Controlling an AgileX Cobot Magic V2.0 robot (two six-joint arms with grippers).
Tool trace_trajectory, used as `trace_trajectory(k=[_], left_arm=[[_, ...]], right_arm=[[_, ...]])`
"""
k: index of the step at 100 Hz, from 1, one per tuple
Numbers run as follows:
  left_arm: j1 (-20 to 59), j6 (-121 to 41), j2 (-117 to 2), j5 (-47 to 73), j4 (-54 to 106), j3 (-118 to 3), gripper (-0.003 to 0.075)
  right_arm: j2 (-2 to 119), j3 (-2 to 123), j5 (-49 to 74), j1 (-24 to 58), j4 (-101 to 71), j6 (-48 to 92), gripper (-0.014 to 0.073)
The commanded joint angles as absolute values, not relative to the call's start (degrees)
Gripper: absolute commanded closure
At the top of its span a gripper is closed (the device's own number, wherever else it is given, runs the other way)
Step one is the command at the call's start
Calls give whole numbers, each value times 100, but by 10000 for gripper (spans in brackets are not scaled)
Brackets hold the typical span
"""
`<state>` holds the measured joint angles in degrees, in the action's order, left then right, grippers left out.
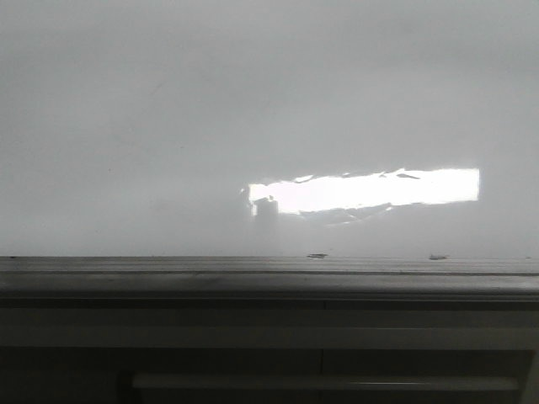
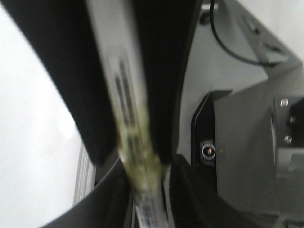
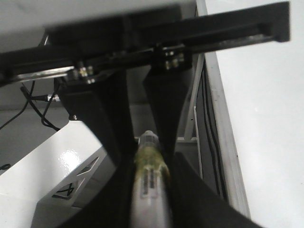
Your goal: Write number 0 on whiteboard
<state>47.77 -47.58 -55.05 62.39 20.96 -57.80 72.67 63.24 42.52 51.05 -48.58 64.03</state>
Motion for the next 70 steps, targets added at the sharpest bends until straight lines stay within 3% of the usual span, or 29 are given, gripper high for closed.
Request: trace_trajectory(k=[1,11,45,70], left_arm=[[4817,-4810,-5282,5788,2606,-5983,429],[4817,-4810,-5067,5744,2667,-5983,382],[4817,-3619,-3749,5074,2400,-5942,387],[4817,-1404,-2391,3516,986,-4930,528]], right_arm=[[7102,6520,4128,5079,-5119,6401,660],[7010,6508,4134,5079,-5045,6401,660],[6095,5837,3664,4605,-4186,5514,640],[4438,4325,2772,4258,-4141,5118,639]])
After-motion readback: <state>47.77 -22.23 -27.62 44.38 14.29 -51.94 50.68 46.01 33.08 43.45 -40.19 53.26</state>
